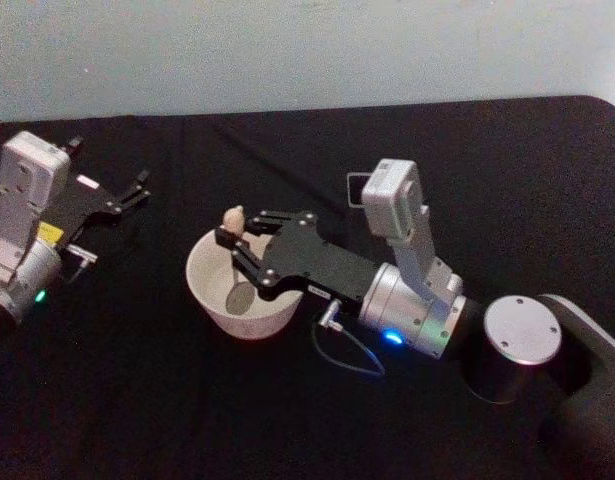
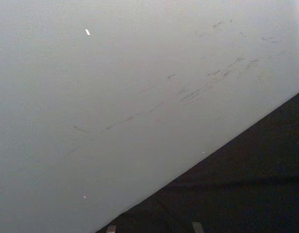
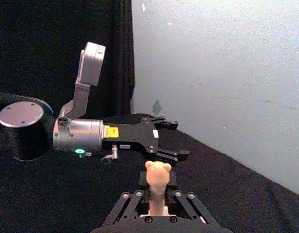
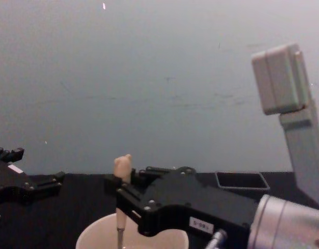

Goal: Pick up the stirring spoon with one hand, stir inside the cup, then place it back in its original position.

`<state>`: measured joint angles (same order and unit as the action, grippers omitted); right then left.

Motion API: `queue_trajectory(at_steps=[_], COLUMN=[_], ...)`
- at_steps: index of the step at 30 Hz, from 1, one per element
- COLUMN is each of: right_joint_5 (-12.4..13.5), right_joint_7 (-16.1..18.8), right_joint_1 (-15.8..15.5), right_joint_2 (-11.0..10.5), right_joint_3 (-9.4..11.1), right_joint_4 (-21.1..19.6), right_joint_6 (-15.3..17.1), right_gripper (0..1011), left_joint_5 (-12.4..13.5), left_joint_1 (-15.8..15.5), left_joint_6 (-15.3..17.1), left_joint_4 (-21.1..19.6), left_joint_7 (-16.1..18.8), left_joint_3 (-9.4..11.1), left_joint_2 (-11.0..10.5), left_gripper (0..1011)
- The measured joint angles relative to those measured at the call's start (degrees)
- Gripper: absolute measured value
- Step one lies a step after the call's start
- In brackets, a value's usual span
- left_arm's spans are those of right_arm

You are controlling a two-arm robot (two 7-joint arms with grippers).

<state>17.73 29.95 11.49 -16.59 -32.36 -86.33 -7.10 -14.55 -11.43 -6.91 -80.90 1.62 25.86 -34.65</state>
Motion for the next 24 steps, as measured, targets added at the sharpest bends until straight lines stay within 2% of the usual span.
queue_trajectory(at_steps=[6,12,24], right_joint_5=[-1.21,-1.7,-2.9], right_joint_7=[-0.95,-2.33,-3.83], right_joint_1=[1.44,2.95,4.42], right_joint_2=[1.74,3.51,4.56], right_joint_3=[-0.56,-0.08,1.62], right_joint_4=[2.44,4.77,7.22], right_joint_6=[-0.62,-0.82,-1.59], right_gripper=[197,197,197], left_joint_5=[0.0,0.0,0.0], left_joint_1=[0.0,0.0,0.0], left_joint_6=[0.0,0.0,0.0], left_joint_4=[0.0,0.0,0.0], left_joint_7=[0.0,0.0,0.0], left_joint_3=[0.0,0.0,0.0], left_joint_2=[0.0,0.0,0.0], left_gripper=[1001,1001,1001])
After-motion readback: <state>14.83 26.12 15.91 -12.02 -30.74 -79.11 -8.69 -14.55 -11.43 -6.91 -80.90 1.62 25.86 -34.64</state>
